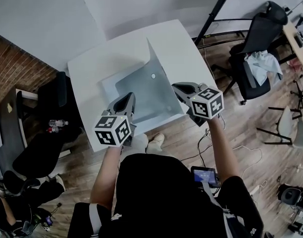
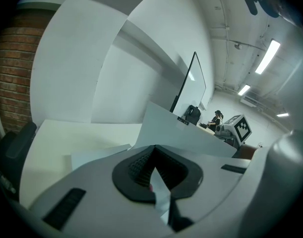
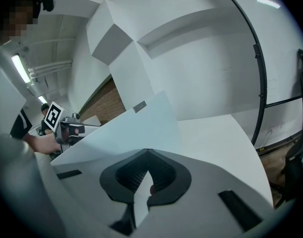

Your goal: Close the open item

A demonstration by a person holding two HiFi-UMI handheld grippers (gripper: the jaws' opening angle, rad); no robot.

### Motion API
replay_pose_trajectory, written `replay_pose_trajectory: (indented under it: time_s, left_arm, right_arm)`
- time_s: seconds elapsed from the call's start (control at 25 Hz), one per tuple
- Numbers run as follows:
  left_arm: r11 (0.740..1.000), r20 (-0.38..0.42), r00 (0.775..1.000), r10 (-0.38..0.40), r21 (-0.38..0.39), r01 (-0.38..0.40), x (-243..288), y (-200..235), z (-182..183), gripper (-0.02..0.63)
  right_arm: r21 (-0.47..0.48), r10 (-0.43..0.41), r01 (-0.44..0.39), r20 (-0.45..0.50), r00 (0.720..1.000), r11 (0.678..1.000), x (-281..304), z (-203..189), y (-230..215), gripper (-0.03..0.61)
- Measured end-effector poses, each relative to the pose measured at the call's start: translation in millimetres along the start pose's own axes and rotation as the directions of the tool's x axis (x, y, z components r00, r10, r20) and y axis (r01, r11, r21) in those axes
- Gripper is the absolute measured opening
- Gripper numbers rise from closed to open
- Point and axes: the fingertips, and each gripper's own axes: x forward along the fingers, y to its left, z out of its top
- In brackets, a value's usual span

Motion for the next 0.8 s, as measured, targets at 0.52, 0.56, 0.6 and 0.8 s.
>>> replay_pose_trajectory:
  time_s: [0.52,0.56,0.6,0.8]
  left_arm:
    - [0.997,0.012,0.998,0.063,-0.041,-0.062,-16.9,32.8,-2.9,0.011]
    - [0.997,0.014,0.998,0.069,-0.045,-0.068,-19.2,36.3,-3.2,0.011]
    - [0.996,0.015,0.997,0.074,-0.050,-0.073,-21.5,39.6,-3.7,0.011]
    - [0.993,0.017,0.995,0.100,-0.069,-0.099,-31.2,55.6,-8.6,0.011]
  right_arm:
    - [-0.025,0.045,-0.046,-0.012,0.999,0.999,34.7,14.1,11.5,0.037]
    - [-0.028,0.051,-0.051,-0.015,0.999,0.998,38.3,14.9,14.1,0.037]
    - [-0.030,0.057,-0.058,-0.018,0.998,0.998,41.8,15.5,16.9,0.037]
    - [-0.041,0.109,-0.110,-0.027,0.994,0.993,60.0,17.9,33.2,0.037]
